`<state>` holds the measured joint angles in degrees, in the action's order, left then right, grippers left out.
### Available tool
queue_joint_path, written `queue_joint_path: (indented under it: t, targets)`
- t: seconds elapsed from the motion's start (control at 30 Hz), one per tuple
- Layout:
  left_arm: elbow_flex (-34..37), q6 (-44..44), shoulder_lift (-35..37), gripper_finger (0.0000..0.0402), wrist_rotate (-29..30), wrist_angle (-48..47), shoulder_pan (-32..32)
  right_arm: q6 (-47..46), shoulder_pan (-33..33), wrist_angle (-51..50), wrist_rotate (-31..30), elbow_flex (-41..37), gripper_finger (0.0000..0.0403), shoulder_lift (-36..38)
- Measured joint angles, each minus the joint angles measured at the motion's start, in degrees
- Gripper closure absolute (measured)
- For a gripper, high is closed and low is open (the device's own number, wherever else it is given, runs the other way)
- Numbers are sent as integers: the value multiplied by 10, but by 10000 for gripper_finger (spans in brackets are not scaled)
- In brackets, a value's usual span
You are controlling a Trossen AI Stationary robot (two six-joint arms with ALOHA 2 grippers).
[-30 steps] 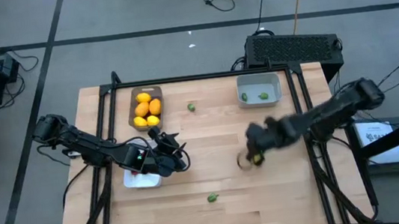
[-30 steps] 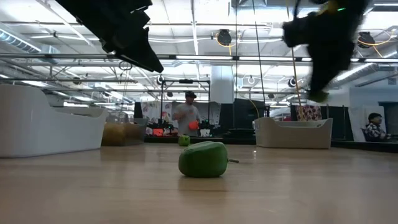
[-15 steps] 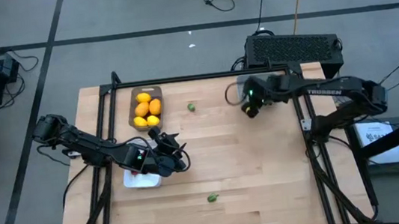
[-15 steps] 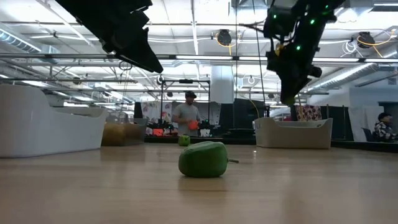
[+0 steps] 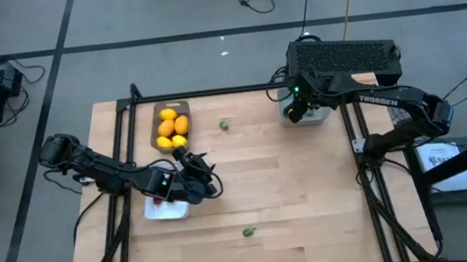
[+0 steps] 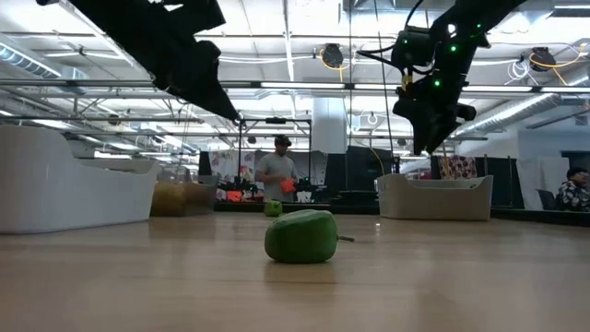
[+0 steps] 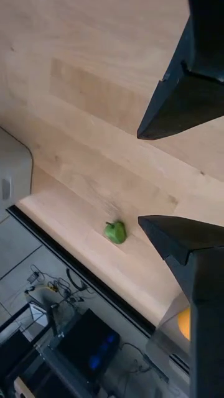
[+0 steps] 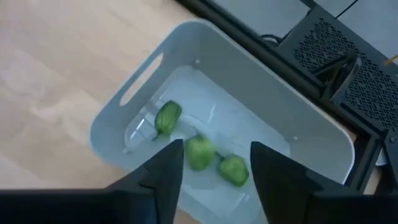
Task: Sort produce into baskets
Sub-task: Put the bottom right green chili pepper into the gray bin, then put the top green chili pepper into the gray bin
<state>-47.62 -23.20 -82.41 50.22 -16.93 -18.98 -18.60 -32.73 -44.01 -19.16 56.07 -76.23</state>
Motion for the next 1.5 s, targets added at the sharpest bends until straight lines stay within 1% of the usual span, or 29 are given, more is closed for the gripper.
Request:
queue_joint_path:
  t: [0.17,0.23,0.3,0.37,0.43,0.5,0.63,0.77,0.87,0.97,1.07,1.2,1.37,1.43,1.5]
  targets:
    - [11,-3,0,183,0,0,8,8,-9,47,0,0,193,0]
    - [13,-3,0,183,0,0,11,14,-7,77,13,0,184,0]
    - [14,-3,0,183,0,0,12,19,-5,118,55,0,178,0]
    - [14,-3,0,183,0,0,13,37,-3,166,116,0,175,-1]
    - [14,-3,0,183,0,0,14,58,7,218,164,0,175,-7]
    - [14,-3,0,183,0,0,14,57,21,261,180,0,175,-18]
    - [14,-3,0,183,-1,0,14,17,39,336,179,0,175,-64]
    - [14,-3,0,183,-4,1,14,-16,64,384,180,10,174,-136]
    - [14,-3,0,183,-4,1,14,-48,84,394,179,45,174,-199]
    - [14,-3,0,183,-4,1,14,-64,100,394,174,97,174,-257]
    - [14,-3,0,183,-4,1,14,-72,116,393,142,149,174,-308]
    - [14,-3,0,183,-4,1,14,-61,136,389,98,201,174,-372]
    - [14,1,0,183,-4,0,14,-72,151,392,82,243,174,-435]
    - [14,1,0,183,-4,-1,14,-73,156,390,63,253,174,-456]
    - [14,1,0,183,-4,-1,14,-73,160,390,31,257,174,-471]
